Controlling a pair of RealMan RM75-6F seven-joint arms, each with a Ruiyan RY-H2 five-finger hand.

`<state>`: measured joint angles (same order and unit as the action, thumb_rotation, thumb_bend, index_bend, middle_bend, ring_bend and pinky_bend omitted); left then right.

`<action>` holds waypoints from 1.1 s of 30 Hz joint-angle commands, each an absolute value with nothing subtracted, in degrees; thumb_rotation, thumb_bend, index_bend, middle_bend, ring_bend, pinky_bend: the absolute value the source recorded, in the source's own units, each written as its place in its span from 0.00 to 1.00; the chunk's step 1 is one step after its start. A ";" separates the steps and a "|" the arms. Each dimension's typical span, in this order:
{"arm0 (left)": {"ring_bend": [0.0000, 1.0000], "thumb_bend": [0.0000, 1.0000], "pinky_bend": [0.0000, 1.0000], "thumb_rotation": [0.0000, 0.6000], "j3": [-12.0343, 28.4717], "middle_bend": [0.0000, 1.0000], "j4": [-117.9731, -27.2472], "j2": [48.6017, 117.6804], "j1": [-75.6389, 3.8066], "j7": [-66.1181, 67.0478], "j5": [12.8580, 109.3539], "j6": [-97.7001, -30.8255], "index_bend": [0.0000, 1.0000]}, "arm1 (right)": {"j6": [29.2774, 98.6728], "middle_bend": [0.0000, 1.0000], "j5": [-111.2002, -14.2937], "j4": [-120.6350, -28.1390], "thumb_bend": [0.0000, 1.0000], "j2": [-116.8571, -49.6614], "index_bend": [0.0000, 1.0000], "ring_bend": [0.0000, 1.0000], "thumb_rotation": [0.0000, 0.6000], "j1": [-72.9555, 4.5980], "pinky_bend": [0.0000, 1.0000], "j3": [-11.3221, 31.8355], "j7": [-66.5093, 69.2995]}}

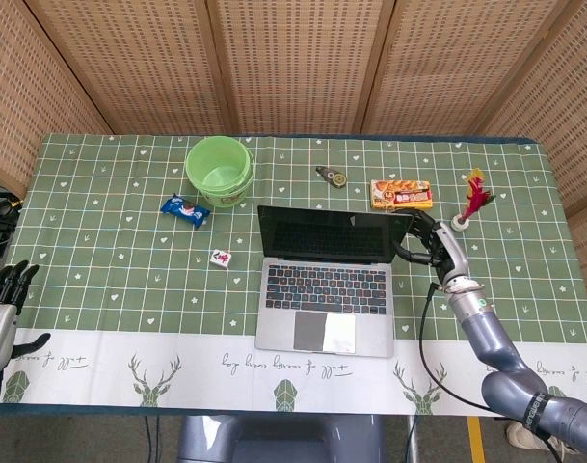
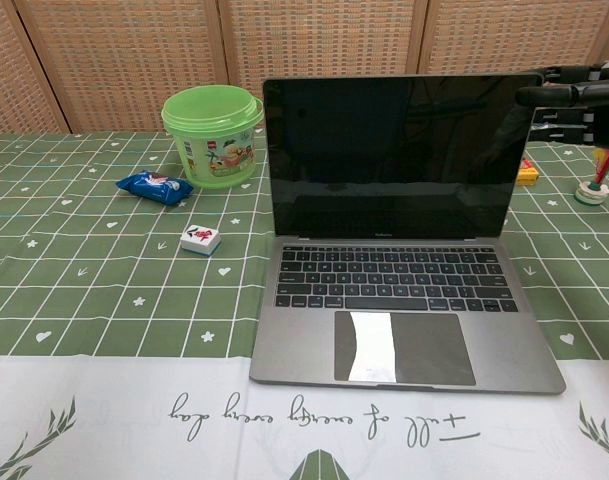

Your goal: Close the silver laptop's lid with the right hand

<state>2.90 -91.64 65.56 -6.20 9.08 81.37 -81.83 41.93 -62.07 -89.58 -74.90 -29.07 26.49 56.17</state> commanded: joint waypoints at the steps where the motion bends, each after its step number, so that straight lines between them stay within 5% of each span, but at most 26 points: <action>1: 0.00 0.05 0.00 1.00 2.90 0.00 -91.76 65.50 -6.15 9.13 81.43 -81.99 0.00 | 41.99 0.36 -63.14 -89.63 0.48 -74.83 0.36 0.28 1.00 -28.69 0.24 26.51 57.25; 33: 0.00 0.05 0.00 1.00 1.76 0.00 -93.33 65.05 -5.59 10.06 84.44 -83.96 0.00 | 44.05 0.45 -75.42 -90.19 0.45 -72.30 0.45 0.37 1.00 -25.03 0.32 21.15 68.70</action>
<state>1.79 -93.30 65.07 -5.60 10.04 84.40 -83.94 43.97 -74.72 -90.24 -72.59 -25.16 21.59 68.05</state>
